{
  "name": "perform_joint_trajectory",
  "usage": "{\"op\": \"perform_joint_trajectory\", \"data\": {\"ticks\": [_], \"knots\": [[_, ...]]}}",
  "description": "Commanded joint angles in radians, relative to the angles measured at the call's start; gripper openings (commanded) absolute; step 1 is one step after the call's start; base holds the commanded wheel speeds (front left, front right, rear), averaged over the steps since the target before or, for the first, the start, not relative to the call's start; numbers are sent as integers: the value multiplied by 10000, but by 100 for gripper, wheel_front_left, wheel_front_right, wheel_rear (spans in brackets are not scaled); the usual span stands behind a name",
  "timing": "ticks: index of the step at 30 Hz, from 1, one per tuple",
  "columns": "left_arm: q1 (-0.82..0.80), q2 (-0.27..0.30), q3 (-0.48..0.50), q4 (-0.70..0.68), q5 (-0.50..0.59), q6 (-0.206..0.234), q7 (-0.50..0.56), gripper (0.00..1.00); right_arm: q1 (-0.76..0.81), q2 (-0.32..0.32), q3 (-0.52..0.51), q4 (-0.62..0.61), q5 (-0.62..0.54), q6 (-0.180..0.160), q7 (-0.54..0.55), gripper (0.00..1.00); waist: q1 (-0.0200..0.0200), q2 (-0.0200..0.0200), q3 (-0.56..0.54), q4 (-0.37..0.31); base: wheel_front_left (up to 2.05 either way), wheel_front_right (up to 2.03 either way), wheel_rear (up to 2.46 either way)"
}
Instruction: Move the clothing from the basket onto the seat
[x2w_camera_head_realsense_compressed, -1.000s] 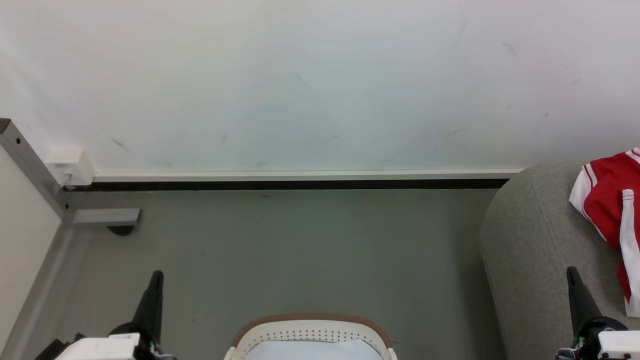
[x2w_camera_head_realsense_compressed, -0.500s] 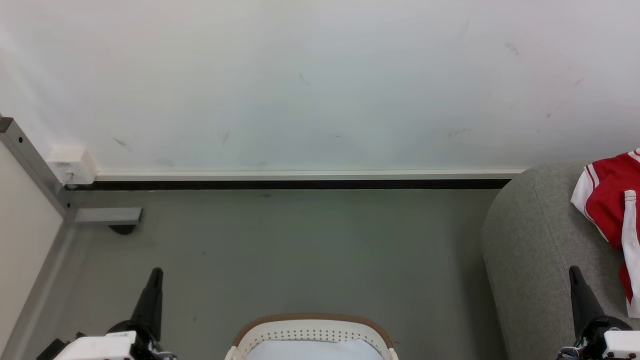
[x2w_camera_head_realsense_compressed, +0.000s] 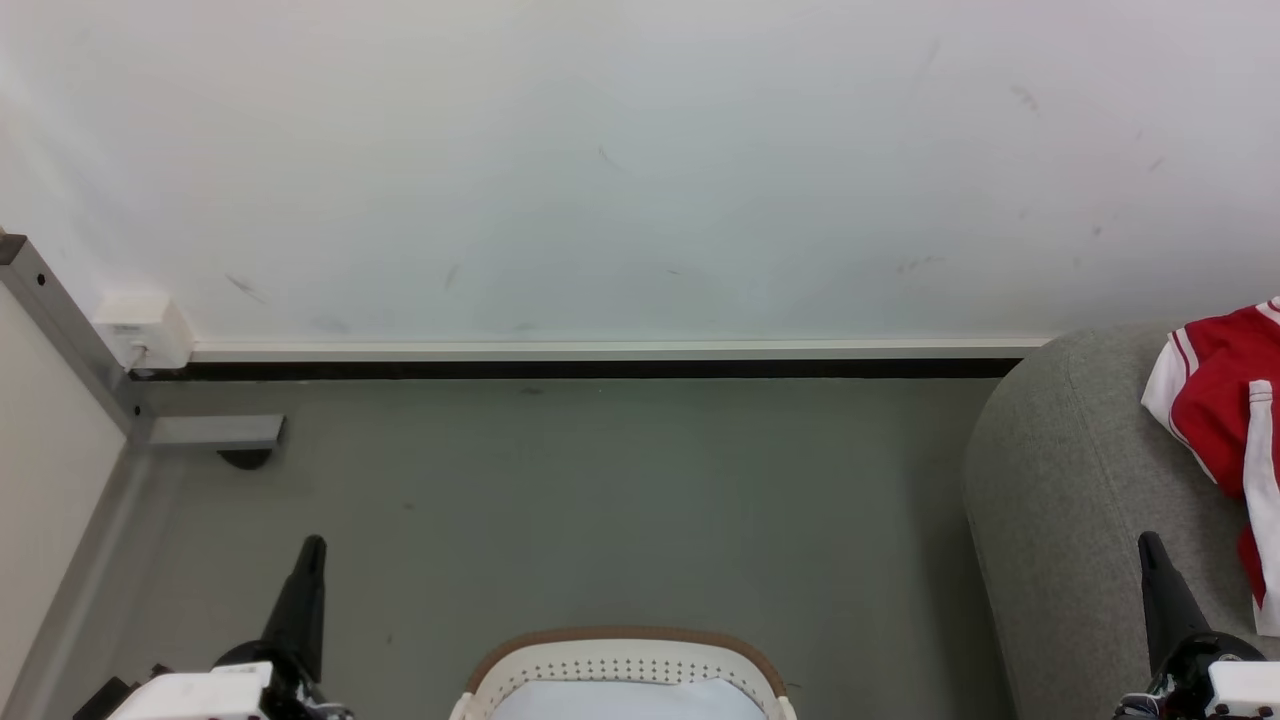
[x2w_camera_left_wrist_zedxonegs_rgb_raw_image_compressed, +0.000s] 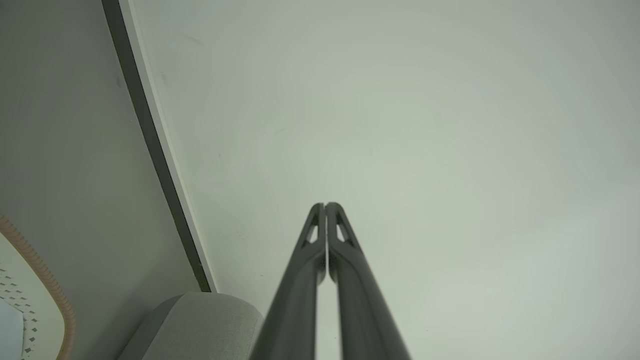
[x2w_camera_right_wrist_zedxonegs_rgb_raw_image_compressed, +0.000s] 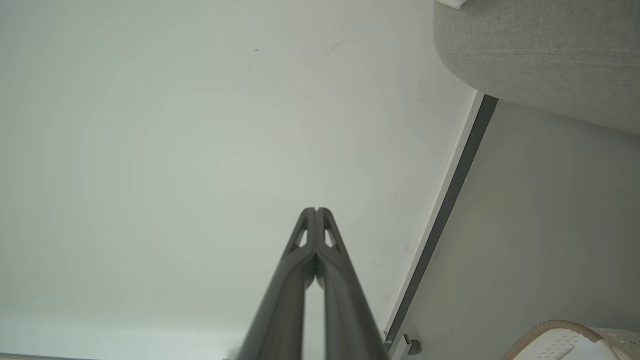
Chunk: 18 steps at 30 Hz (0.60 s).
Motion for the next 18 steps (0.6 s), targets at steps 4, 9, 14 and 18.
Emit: {"op": "perform_joint_trajectory", "data": {"ticks": [4, 9, 14, 18], "knots": [[-97, 14, 24, 2, -141, -42, 42, 0, -114, 19, -40, -32, -34, -21, 45, 0, 0, -1, 0, -1, 0, 0, 0], [-97, 14, 23, 1, -140, -42, 42, 0, -115, 23, -48, -31, -41, -21, 46, 0, 0, -1, 0, -1, 0, 0, 0], [-97, 14, 23, 1, -140, -43, 42, 0, -116, 27, -54, -31, -49, -21, 54, 0, 0, -1, 0, -1, 0, 0, 0], [-96, 14, 22, 1, -140, -43, 41, 0, -116, 31, -59, -30, -55, -21, 61, 0, 0, -1, 0, -1, 0, 0, 0]]}}
